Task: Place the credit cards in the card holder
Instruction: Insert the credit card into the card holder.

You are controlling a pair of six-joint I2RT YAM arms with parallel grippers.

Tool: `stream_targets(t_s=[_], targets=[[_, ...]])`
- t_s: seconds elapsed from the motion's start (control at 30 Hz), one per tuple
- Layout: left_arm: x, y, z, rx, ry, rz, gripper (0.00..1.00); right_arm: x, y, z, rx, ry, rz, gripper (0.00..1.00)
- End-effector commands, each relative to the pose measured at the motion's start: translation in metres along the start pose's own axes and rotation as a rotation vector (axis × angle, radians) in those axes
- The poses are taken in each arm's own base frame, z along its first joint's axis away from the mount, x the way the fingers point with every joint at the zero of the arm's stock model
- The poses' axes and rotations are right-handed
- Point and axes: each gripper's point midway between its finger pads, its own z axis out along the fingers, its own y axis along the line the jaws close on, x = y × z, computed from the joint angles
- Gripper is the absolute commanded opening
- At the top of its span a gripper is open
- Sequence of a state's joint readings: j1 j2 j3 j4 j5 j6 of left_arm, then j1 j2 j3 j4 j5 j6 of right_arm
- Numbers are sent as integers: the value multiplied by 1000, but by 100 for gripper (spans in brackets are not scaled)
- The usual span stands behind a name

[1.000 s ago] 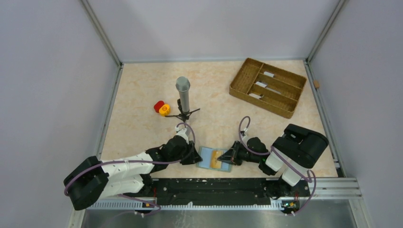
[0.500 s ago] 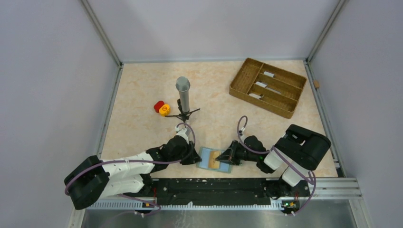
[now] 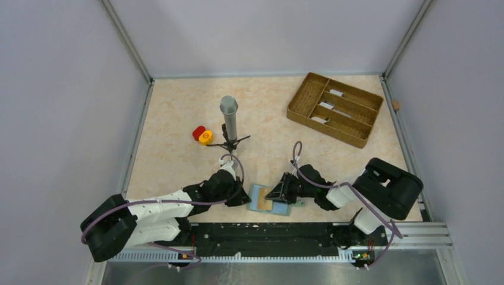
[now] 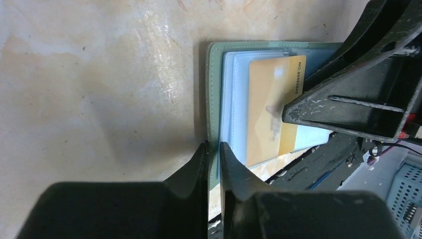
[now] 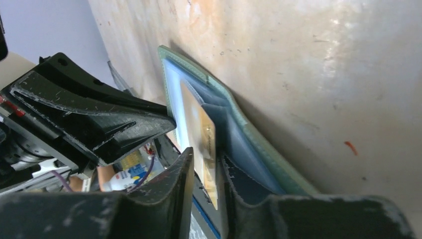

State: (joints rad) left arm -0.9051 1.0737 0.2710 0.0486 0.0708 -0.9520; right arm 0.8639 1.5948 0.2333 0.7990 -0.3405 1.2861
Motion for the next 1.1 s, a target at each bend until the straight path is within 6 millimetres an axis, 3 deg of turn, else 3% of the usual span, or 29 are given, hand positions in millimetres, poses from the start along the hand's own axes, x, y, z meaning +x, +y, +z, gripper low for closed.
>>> stream_targets(t_s=[0.0,0.17,0.4,0.7,1.07], targets=[[0,-6,0,34,-2,-14,10,-4,-22,-6,195,-28,-101,27],[0,-8,0,41,-6,-19,1,-11,-22,-14,300,-56,-183,39],[0,-10,0,55,-10,-30,0,-18,-15,-22,418,-83,-303,51],[0,-8,0,55,-17,-42,0,-17,-7,-31,468,-99,-353,54],[1,-8,0,56,-8,-37,0,10,6,-12,393,-5,-331,43]])
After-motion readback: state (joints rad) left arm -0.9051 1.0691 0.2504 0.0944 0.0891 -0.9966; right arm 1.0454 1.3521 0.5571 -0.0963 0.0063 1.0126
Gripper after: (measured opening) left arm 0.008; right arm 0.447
